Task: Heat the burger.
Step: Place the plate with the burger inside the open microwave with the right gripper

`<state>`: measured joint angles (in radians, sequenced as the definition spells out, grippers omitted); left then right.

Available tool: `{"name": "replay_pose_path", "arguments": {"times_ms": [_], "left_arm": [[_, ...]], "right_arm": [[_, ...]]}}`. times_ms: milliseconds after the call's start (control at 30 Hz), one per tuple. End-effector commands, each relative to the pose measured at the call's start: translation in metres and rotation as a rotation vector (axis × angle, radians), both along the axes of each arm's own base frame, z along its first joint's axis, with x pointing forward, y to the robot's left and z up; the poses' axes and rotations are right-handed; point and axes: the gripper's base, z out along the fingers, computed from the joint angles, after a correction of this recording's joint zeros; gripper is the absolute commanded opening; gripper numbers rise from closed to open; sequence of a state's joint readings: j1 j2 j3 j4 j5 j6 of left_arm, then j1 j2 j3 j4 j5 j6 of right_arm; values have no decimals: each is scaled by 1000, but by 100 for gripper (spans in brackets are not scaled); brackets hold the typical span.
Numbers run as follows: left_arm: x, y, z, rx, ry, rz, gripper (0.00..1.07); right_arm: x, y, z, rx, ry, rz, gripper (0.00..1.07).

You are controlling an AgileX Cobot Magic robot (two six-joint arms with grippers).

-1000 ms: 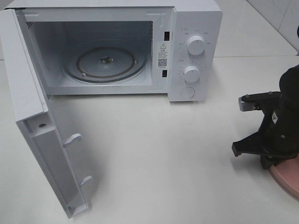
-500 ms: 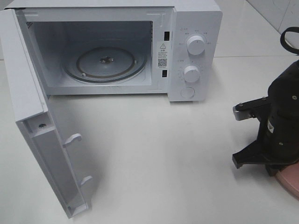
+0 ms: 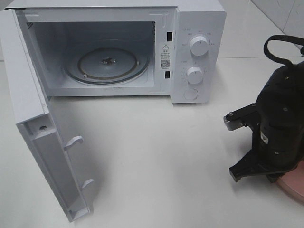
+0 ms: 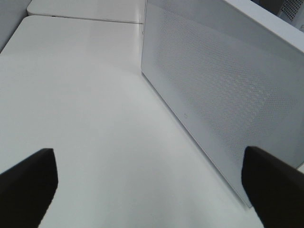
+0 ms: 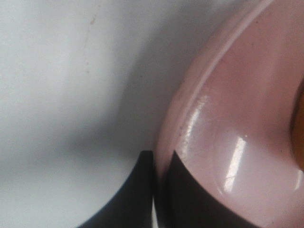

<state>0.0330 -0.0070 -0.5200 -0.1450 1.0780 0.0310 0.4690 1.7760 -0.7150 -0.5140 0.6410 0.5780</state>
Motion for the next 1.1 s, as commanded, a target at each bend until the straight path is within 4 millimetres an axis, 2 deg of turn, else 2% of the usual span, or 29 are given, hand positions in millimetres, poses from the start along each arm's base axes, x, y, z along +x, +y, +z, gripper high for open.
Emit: {"name": "replay_pose_path", "arguments": {"times_ms": [33,167,467,667,1100], "left_arm": [[-1,0,0,-5,-20,-2,98],[-1,0,0,-5,-20,-2,98],[-1,0,0,-5,-20,-2,98],[-1,0,0,-5,-20,-2,98],[-1,0,0,-5,-20,-2,98]], "right_arm": [[-3,2,2,-33,-1,28,0],[-8,12,7,-47,-14,82,0],[-12,15,11,-96,-19,115,0],[-17,23,22,-105,-49,158,0],[-22,18,41,-148,-78,162,0]]}}
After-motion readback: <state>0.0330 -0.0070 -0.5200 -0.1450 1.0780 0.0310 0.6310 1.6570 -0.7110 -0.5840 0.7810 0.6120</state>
